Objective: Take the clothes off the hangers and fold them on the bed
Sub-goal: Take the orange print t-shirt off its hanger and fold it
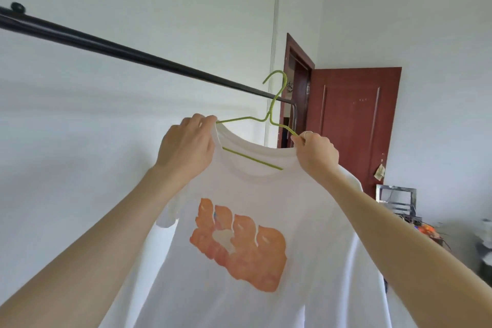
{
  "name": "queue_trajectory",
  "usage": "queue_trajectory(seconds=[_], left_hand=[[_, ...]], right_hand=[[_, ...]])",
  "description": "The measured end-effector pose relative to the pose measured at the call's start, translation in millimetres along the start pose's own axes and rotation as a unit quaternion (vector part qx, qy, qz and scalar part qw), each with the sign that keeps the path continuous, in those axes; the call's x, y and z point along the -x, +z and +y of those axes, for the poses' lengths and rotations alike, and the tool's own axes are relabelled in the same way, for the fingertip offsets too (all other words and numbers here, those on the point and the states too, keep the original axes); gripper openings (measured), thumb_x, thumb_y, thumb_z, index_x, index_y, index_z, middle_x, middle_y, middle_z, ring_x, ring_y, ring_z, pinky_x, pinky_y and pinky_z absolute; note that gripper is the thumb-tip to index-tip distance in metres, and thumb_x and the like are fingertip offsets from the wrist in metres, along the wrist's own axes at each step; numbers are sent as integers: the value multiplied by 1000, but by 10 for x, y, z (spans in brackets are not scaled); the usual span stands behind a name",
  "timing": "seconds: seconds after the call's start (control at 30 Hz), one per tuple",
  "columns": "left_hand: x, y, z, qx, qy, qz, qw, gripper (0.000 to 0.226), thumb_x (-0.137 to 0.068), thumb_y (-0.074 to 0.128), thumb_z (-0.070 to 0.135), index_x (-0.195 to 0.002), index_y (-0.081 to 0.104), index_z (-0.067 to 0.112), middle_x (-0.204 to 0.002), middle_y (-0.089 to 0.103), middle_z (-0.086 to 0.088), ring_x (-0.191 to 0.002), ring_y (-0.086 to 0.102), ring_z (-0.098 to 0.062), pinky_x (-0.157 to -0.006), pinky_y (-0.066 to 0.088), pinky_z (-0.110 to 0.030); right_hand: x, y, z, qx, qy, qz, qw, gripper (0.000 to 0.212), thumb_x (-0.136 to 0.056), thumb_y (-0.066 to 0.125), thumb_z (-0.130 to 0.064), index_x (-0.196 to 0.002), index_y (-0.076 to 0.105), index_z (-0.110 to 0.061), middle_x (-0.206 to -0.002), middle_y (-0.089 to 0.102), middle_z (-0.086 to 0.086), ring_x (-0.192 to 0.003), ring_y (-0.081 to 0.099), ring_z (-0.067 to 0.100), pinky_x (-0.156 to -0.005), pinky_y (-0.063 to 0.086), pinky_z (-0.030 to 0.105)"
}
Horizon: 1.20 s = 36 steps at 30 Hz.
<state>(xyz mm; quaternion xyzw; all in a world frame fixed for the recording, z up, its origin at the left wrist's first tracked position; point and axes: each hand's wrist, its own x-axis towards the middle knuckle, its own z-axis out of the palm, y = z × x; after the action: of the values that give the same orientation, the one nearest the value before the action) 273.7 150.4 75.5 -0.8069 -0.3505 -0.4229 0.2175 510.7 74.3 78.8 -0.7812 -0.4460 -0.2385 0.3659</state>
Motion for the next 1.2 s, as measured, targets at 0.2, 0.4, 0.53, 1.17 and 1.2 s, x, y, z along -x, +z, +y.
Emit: queue_trajectory(seconds=[0.2,0.4,0.53,1.17,1.2], left_hand=[[698,268,532,175,-25,-123,977,34,-98,34,19,-128,48,18,-124,55,-1,-106,55,-24,-78,43,-35],[1382,256,1422,322,52,-259,909,31,-97,38,24,-124,53,24,-124,59,2,-109,57,-22,-89,45,-35],[1647,-53,2188,404,115,-282,863,30,-95,41,24,-121,57,24,-114,63,0,-104,59,-22,-89,47,-36],[3783,-3459,5636,658,351,-301,594,26,-94,45,8,-114,61,14,-105,68,-10,-89,64,-26,-83,47,-33],[3908,-3627,5756,667,359,-297,581,26,-94,45,9,-114,61,15,-105,69,-9,-89,64,-26,-82,47,-33]], right_hand=[[991,-373,609,84,46,-11,995,35,-100,39,-36,-82,56,-12,-83,63,8,-81,55,33,-64,31,32],[2116,-1263,1203,190,151,-36,969,32,-99,40,-34,-86,58,-10,-91,64,12,-79,55,30,-64,33,32],[2808,-2135,1544,244,233,-6,941,35,-98,41,-32,-96,63,-5,-99,63,16,-91,59,36,-66,35,33],[6538,-6965,1209,402,447,290,745,29,-96,47,-35,-104,68,-16,-103,68,6,-103,58,27,-94,27,33],[6689,-7121,1142,409,450,302,734,30,-96,47,-35,-104,67,-15,-103,68,6,-102,58,26,-93,26,33]])
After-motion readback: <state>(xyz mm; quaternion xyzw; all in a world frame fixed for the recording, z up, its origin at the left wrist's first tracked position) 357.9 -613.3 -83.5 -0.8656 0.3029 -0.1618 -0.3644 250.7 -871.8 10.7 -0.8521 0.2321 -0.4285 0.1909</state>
